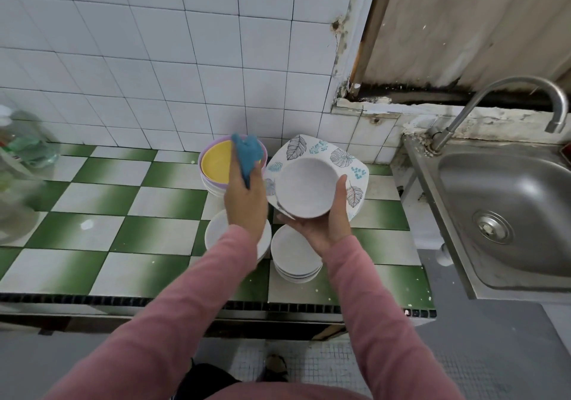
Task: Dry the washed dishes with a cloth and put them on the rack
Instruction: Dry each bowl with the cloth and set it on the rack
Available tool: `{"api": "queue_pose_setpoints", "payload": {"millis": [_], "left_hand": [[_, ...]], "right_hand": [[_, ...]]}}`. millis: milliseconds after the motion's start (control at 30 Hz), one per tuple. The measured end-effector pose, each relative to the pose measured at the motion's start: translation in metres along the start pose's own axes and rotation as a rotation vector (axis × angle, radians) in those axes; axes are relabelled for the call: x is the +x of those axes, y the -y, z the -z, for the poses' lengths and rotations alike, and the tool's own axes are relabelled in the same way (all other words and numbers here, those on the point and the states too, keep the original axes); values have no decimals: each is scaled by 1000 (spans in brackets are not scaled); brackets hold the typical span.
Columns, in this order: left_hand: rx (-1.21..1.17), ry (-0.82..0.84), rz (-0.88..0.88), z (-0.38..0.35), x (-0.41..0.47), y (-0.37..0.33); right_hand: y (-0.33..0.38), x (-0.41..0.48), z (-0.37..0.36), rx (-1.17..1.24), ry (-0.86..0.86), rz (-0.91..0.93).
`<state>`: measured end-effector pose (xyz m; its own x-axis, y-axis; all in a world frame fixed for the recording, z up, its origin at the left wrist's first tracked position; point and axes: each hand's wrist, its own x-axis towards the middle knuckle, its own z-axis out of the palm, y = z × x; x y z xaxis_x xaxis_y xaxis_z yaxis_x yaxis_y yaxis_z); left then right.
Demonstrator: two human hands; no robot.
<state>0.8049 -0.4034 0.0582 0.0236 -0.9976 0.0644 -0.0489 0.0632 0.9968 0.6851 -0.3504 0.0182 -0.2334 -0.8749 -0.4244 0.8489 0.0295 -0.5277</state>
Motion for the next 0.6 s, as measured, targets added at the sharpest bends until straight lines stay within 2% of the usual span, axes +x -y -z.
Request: {"api": "queue_pose_setpoints", "payload": {"millis": [67, 133, 200, 400, 500, 600], "left_hand": [[181, 137, -271, -10, -8, 4], [566, 289, -539, -16, -10, 21], [891, 374, -693, -18, -10, 39], [1109, 665, -646, -17, -17, 30], [1033, 827, -486, -22, -17, 16], [916, 876, -482, -25, -29, 7]], "right_hand": [[-7, -3, -11, 2, 60, -14], [-9, -6, -14, 5, 78, -3], [-10, -7, -9, 20, 88, 12], [-10, -4, 1, 10, 61, 45], [-10, 1, 3, 30, -15, 61], [-4, -3, 5, 29, -36, 80]]}}
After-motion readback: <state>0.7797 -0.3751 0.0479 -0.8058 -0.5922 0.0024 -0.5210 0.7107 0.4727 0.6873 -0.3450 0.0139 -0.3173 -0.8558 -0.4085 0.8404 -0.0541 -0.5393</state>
